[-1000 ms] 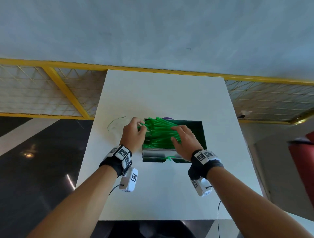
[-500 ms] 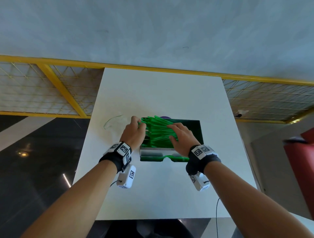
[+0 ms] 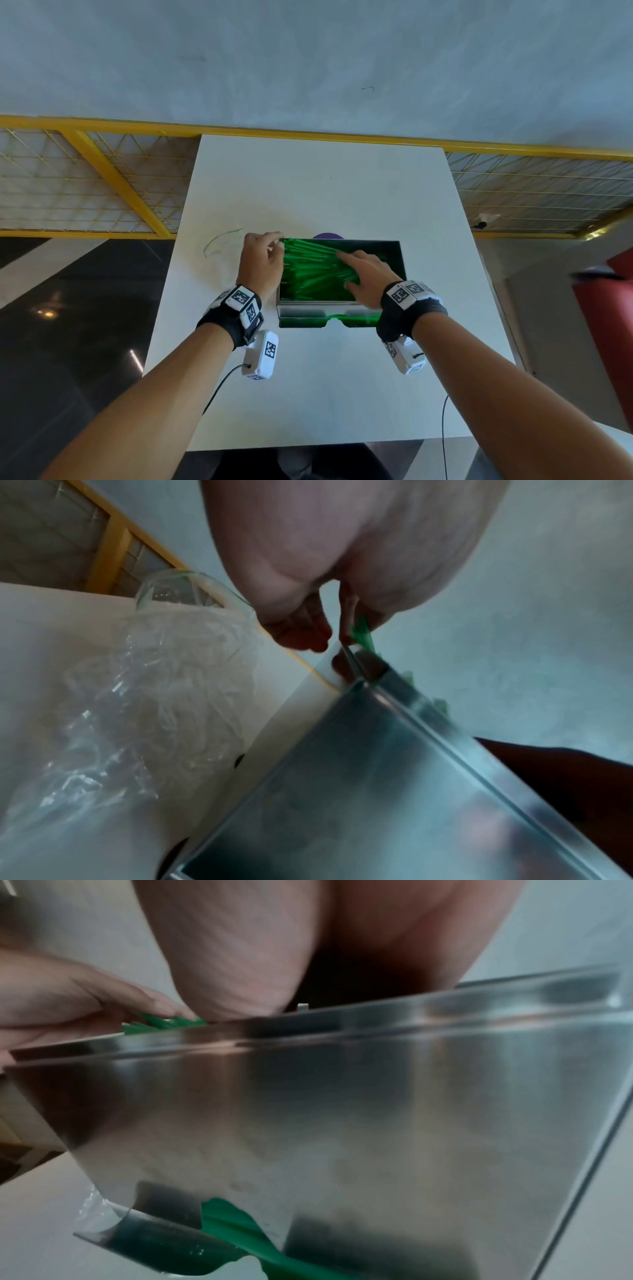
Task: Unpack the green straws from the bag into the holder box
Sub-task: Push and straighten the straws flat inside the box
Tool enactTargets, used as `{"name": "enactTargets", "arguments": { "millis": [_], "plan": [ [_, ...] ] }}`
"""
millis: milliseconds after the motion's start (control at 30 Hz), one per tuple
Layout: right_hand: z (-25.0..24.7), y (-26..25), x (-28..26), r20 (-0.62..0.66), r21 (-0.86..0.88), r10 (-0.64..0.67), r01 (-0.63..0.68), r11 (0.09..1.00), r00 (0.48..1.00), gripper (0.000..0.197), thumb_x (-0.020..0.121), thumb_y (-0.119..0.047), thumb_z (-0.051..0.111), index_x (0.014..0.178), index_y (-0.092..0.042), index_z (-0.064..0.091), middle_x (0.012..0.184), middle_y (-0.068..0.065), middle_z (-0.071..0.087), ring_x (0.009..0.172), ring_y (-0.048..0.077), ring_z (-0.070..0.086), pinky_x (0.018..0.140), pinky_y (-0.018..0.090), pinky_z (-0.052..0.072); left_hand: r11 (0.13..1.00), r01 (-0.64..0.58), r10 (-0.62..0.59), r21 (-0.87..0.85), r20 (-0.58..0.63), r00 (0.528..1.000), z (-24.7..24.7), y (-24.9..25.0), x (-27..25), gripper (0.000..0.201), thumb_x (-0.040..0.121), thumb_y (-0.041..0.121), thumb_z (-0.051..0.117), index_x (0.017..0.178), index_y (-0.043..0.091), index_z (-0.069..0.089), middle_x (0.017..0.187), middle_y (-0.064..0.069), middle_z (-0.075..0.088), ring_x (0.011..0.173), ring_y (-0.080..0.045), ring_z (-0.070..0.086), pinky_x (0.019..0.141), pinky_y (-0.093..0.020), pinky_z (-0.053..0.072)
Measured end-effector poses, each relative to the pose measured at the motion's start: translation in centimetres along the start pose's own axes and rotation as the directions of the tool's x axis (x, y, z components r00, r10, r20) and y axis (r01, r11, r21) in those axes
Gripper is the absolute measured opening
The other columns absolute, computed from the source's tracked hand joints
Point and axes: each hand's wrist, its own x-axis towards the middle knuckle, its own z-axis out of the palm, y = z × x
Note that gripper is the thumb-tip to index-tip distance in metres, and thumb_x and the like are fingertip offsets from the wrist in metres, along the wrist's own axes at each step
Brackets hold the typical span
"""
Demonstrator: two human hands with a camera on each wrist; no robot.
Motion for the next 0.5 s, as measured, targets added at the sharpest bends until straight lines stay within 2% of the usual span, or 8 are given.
{"name": "enactTargets", "arguments": {
  "millis": [33, 100, 167, 267, 333, 400, 500],
  "plan": [
    [-0.1, -0.1, 0.1, -0.004, -0.015, -0.011, 0.011, 1.000, 1.000, 0.065, 0.095, -0.020, 0.060, 0.155, -0.025, 0.035, 0.151, 0.006, 0.042, 0.137, 0.031, 0.043, 0.114, 0.049, 0.036, 1.000, -0.024, 0.023, -0.012, -0.052, 0.998, 0.0, -0.1, 0.1, 0.022, 0.095, 0.013, 0.058, 0.112, 0.016, 0.071, 0.111, -0.014, 0.058, 0.087, -0.019, 0.062, 0.091, -0.031, 0.052],
    [-0.2, -0.2, 0.3, -0.047, 0.002, -0.034, 0.034, 0.999, 0.998, 0.058, 0.096, -0.017, 0.059, 0.151, -0.021, 0.043, 0.151, 0.007, 0.042, 0.136, 0.030, 0.045, 0.112, 0.045, 0.040, 0.997, -0.053, 0.045, -0.063, -0.117, 0.992, 0.0, -0.3, 0.2, 0.013, 0.090, 0.011, 0.065, 0.097, 0.014, 0.075, 0.098, -0.010, 0.068, 0.083, -0.018, 0.065, 0.086, -0.035, 0.056],
    [-0.3, -0.2, 0.3, -0.102, 0.028, -0.047, 0.050, 0.998, 0.994, 0.057, 0.096, -0.015, 0.057, 0.151, -0.018, 0.043, 0.154, 0.007, 0.042, 0.137, 0.028, 0.046, 0.113, 0.041, 0.041, 0.994, -0.038, 0.026, -0.100, -0.123, 0.992, 0.0, -0.5, 0.3, 0.011, 0.089, 0.012, 0.067, 0.094, 0.012, 0.076, 0.092, -0.004, 0.074, 0.083, -0.014, 0.068, 0.082, -0.032, 0.057],
    [-0.4, -0.2, 0.1, -0.112, 0.039, -0.051, 0.056, 0.998, 0.992, 0.058, 0.098, -0.012, 0.053, 0.154, -0.016, 0.037, 0.159, 0.006, 0.038, 0.142, 0.025, 0.042, 0.115, 0.035, 0.036, 0.996, -0.006, -0.003, -0.094, -0.096, 0.995, 0.1, -0.4, 0.3, 0.008, 0.089, 0.017, 0.068, 0.094, 0.011, 0.070, 0.088, 0.001, 0.068, 0.077, -0.003, 0.061, 0.071, -0.023, 0.052],
    [-0.3, -0.2, 0.2, -0.077, 0.037, -0.062, 0.065, 0.997, 0.995, 0.058, 0.099, -0.013, 0.053, 0.155, -0.015, 0.036, 0.160, 0.005, 0.037, 0.144, 0.025, 0.041, 0.116, 0.033, 0.032, 0.998, -0.050, 0.050, 0.023, -0.007, 0.999, 0.6, -0.4, 0.3, 0.014, 0.088, 0.025, 0.070, 0.088, 0.012, 0.065, 0.087, -0.002, 0.060, 0.072, -0.005, 0.053, 0.064, -0.022, 0.042],
    [-0.3, -0.2, 0.4, -0.037, 0.018, -0.072, 0.073, 0.997, 0.997, 0.060, 0.098, -0.016, 0.057, 0.155, -0.017, 0.036, 0.160, 0.005, 0.038, 0.143, 0.027, 0.041, 0.118, 0.039, 0.034, 0.986, -0.096, 0.090, 0.134, 0.054, 0.995, 1.0, -0.5, 0.0, 0.024, 0.085, 0.033, 0.073, 0.089, 0.013, 0.061, 0.091, -0.003, 0.052, 0.073, -0.013, 0.050, 0.068, -0.026, 0.039],
    [-0.5, -0.2, 0.5, 0.001, -0.008, -0.068, 0.068, 0.998, 0.998, 0.066, 0.095, -0.022, 0.065, 0.155, -0.023, 0.036, 0.158, 0.002, 0.040, 0.142, 0.029, 0.042, 0.116, 0.044, 0.036, 0.988, -0.099, 0.099, 0.116, 0.006, 0.995, 1.3, -0.8, -0.1, 0.041, 0.089, 0.040, 0.067, 0.116, 0.012, 0.055, 0.113, -0.008, 0.047, 0.101, -0.024, 0.049, 0.089, -0.036, 0.042]
  ]
}}
